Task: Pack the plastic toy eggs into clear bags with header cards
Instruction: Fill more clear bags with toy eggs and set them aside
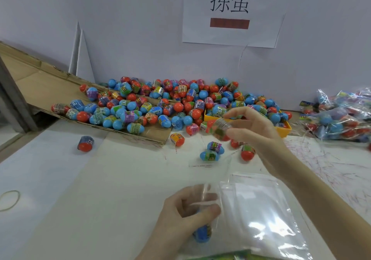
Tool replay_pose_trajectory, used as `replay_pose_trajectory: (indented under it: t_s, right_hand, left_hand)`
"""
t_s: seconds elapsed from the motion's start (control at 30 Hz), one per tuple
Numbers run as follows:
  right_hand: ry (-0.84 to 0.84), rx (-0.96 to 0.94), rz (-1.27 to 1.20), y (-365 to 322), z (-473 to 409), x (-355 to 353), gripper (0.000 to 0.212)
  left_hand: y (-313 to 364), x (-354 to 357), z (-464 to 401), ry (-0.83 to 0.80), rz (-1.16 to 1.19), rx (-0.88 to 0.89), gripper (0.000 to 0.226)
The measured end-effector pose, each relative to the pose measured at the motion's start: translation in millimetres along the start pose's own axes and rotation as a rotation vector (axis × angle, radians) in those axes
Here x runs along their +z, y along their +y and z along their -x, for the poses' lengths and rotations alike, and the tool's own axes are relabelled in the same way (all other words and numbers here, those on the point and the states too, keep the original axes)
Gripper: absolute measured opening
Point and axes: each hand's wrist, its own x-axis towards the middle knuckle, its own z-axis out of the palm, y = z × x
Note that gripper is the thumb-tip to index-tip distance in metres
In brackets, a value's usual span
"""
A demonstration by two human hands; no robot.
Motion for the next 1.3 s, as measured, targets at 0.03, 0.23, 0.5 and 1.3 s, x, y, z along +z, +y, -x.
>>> replay_pose_trajectory:
  t_s: [0.03,0.23,0.5,1.3]
  right_hand:
    - [-0.058,-0.026,0.019,-5.9,8.7,-0.6,0.025]
    - [-0.232,-0.201,0.803,-3.7,32.1,3.6,0.035]
    - [-0.334,-0.228,1.177,-3.6,30.1,7.5,0.031]
    - [-0.528,-0.045,0.933,-2.4,37.1,0.7,0.041]
  left_hand:
    - [0.5,1.0,0.6,-0.004,0.008,0.0,0.046]
    - [-0.2,3.7,2.6,-0.022,-0.029,0.073,0.038]
    - [0.1,5.8,3.3,0.01,-0.006,0.13,0.041]
    - [3.0,8.3,3.5,0.011,-0.022,0.072,0.047]
